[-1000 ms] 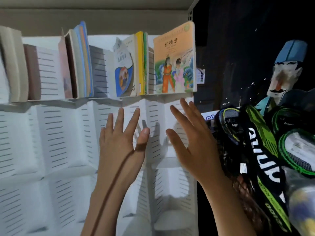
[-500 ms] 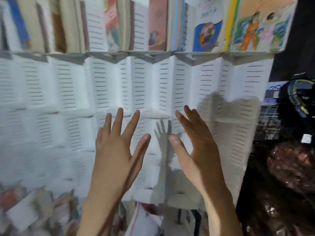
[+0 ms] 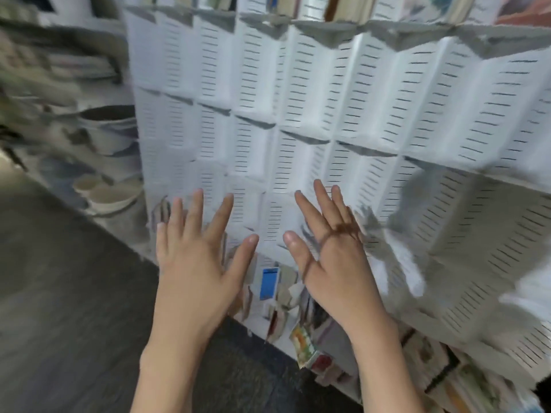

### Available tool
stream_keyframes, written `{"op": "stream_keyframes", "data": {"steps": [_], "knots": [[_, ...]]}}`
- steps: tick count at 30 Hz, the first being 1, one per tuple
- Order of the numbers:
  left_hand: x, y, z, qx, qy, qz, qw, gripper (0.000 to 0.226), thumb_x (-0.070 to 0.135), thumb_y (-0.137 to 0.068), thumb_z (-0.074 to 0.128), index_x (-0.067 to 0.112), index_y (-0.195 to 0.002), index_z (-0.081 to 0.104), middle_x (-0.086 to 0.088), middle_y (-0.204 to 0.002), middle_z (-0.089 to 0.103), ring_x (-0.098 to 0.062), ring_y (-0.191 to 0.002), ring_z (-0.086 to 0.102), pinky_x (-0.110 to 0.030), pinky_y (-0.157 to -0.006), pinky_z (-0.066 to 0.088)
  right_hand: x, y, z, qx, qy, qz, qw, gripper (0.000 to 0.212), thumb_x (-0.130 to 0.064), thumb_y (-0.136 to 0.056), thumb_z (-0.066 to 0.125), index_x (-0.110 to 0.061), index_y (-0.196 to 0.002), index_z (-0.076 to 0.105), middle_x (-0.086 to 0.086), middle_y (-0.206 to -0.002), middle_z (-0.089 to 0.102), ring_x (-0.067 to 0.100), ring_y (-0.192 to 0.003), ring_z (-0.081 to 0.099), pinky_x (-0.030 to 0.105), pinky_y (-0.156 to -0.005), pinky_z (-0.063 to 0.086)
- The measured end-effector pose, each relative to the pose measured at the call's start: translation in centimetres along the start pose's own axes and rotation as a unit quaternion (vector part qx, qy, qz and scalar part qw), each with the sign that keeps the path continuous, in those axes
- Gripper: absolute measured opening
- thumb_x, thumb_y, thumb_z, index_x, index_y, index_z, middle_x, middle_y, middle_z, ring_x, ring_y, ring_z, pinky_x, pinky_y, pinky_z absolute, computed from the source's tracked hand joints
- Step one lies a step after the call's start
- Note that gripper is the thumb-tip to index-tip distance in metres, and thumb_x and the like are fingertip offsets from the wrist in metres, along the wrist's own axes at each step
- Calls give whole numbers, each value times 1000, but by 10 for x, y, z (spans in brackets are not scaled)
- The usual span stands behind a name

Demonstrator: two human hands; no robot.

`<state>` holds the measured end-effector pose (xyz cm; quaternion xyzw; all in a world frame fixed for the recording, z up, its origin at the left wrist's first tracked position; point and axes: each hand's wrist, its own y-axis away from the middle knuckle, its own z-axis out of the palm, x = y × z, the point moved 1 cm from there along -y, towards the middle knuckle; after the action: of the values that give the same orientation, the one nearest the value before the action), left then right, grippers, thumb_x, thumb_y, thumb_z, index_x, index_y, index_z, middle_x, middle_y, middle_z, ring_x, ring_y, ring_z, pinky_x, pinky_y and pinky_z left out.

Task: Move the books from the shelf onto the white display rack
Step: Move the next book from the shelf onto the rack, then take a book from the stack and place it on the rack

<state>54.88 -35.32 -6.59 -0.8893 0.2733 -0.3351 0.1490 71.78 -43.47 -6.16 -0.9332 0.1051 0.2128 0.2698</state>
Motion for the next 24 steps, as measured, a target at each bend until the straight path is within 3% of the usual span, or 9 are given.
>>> {"op": "stream_keyframes", "data": {"steps": [11, 24], "knots": [[-162, -23, -32, 39, -84, -141, 986, 77, 77, -87, 22, 42, -156, 23, -1, -168, 3, -22, -153, -11, -51, -123, -3, -86, -91, 143, -121, -16, -109, 986, 72, -70, -90, 13, -40, -156, 11, -14, -164, -14, 7, -146, -28, 38, -120, -17], [-322, -152, -94, 81, -183, -257, 945, 81, 80, -85, 13, 41, -157, 17, -2, -168, -1, -23, -153, -16, -49, -121, -8, -198, -272, 310, -200, -135, -163, 957, 72, -71, -90, 13, -40, -156, 15, -13, -165, -7, 4, -148, -21, 36, -121, -11]]}}
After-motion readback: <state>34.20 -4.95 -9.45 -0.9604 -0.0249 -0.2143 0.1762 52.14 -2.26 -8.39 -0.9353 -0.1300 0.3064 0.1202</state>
